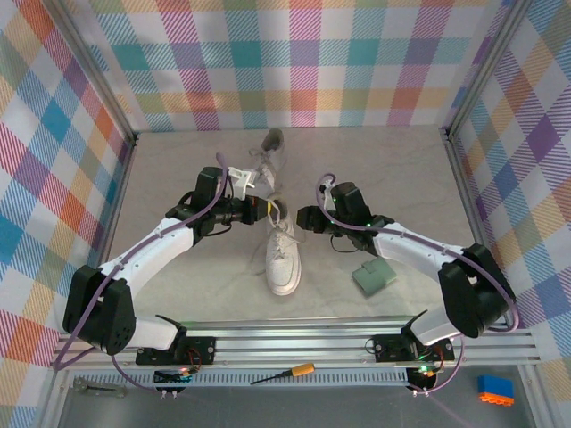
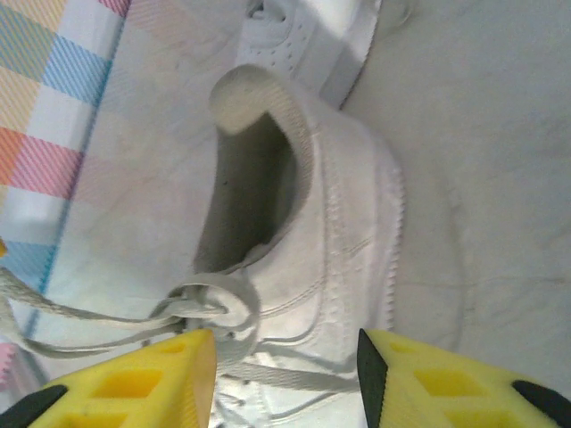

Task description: Tie the shoes

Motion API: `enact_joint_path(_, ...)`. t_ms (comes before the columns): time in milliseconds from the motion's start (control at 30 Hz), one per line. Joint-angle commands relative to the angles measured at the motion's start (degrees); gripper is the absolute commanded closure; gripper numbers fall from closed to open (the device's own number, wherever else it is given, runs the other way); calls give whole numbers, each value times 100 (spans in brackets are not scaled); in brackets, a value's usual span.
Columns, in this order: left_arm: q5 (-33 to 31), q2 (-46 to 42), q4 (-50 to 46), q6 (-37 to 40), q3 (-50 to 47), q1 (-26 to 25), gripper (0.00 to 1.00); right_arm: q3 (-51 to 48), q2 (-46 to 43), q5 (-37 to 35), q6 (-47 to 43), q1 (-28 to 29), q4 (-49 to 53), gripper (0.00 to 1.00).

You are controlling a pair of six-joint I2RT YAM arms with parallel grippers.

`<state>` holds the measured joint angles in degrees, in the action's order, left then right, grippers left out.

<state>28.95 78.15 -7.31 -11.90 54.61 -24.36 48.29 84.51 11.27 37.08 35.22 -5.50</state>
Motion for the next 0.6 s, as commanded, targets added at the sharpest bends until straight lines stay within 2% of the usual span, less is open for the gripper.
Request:
enact_joint_path(0,-39,-36,113,153,-47,-55,100,-20,297,506,898,49,-457,54)
enact_joint_path(233,-38,-32,63,144,-42,-78,100,477,835,639,810,202,-255,61)
enact_joint_path(500,-114,-79,2,246,-54,-159,100,597,1129,860,880,261,-388,62)
enact_joint_path(567,-225,-117,-49,308,-67,-190,100,646,1188,762,897,283,-294,66)
